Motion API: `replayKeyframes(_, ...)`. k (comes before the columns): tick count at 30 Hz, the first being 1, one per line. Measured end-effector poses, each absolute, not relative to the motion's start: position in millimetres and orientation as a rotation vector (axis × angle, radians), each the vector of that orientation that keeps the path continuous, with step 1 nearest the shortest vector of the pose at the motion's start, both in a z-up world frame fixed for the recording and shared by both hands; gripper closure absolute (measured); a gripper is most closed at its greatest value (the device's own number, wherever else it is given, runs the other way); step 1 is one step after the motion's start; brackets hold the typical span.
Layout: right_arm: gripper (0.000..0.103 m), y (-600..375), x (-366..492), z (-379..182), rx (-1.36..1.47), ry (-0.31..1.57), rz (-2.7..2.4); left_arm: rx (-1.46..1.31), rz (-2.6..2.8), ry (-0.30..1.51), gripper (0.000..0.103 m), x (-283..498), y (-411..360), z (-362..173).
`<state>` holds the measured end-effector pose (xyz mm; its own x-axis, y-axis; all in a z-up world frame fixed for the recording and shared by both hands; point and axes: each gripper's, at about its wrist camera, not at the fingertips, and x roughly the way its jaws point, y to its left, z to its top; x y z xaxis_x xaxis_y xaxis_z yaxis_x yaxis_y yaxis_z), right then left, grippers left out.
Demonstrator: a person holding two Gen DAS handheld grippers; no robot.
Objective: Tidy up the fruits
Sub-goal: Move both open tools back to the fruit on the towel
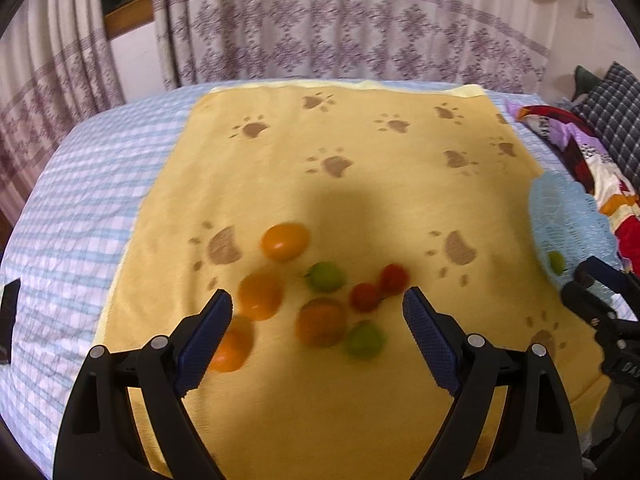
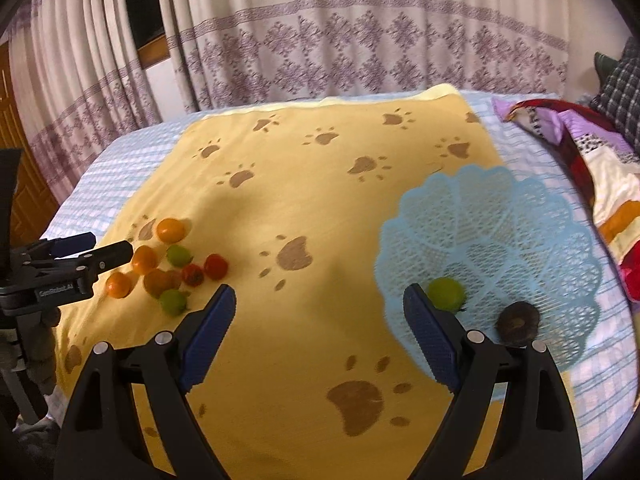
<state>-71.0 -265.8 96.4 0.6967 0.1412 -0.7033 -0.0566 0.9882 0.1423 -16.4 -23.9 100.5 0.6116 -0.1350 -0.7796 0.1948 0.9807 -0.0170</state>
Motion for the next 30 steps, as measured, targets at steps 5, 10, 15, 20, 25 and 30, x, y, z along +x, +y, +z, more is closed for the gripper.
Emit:
replayKeyframes(5, 0.016, -252, -67, 88, 0.110, 0.832, 0.144, 0.103, -0.159, 0.911, 0.016, -21, 1, 86)
replayKeyframes(10, 0.016, -235, -61, 79, 0.112, 0.875, 0.191, 0.117, -0.143, 0.934, 0.017, -24, 16, 71)
replayKeyframes(15, 0.016, -214, -56, 75, 0.095, 0.895, 0.229, 0.106, -0.142, 0.967, 0.023, -20, 25, 57)
replayKeyframes(20, 0.016, -194, -51, 69, 0.084, 0.915, 0.266, 0.106, -0.143, 0.985, 0.030, -14, 30, 47)
replayKeyframes(25, 0.016, -176, -44, 61, 0.083, 0.941, 0.293, 0.089, -0.137, 1.005, 0.039, -5, 38, 38)
replayKeyframes(30, 0.016, -162, -37, 55, 0.086, 0.959, 0.311, 0.072, -0.143, 1.030, 0.053, -1, 42, 30)
